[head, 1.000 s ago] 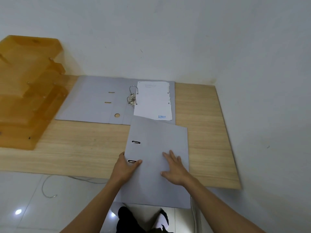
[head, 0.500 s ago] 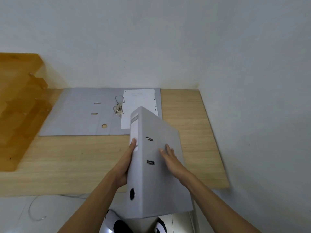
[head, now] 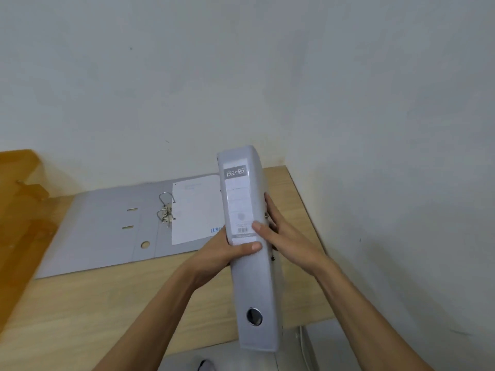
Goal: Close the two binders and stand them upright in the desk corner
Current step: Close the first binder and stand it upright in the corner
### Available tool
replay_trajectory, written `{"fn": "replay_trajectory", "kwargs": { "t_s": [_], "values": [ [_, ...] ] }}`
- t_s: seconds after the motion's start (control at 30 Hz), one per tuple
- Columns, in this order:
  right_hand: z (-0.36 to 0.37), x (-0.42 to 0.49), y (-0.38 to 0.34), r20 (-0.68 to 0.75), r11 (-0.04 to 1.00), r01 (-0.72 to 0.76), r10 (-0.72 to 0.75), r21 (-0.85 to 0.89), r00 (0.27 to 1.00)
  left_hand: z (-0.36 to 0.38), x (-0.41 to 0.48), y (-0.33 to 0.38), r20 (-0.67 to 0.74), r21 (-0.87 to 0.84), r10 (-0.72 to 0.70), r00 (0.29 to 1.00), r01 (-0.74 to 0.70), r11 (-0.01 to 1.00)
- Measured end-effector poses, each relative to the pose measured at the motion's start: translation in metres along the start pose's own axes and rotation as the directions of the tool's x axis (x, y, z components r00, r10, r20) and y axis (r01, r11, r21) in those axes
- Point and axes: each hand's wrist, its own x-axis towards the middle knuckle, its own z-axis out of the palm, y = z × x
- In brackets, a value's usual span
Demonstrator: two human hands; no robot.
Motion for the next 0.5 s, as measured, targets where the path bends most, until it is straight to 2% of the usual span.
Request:
{"fn": "replay_trajectory", "kwargs": {
  "t_s": [0.1,0.2,0.5],
  "values": [
    [-0.021,0.0,-0.01,-0.062,0.988,0.113,-0.119,-0.101,0.991,0.002,0.022,-0.002,-0.019,0.15,0.073,0.997,-0.07,0.986],
    [-0.035,0.001,-0.009,-0.131,0.979,0.15,-0.168,-0.139,0.977,0.003,0.05,-0.016,-0.057,0.267,0.133,0.989,-0.113,0.957],
    [-0.061,0.016,0.037,-0.39,0.99,-0.012,-0.044,-0.142,0.92,0.006,0.139,-0.043,-0.096,0.443,0.115,0.989,-0.061,0.894]
  ]
}}
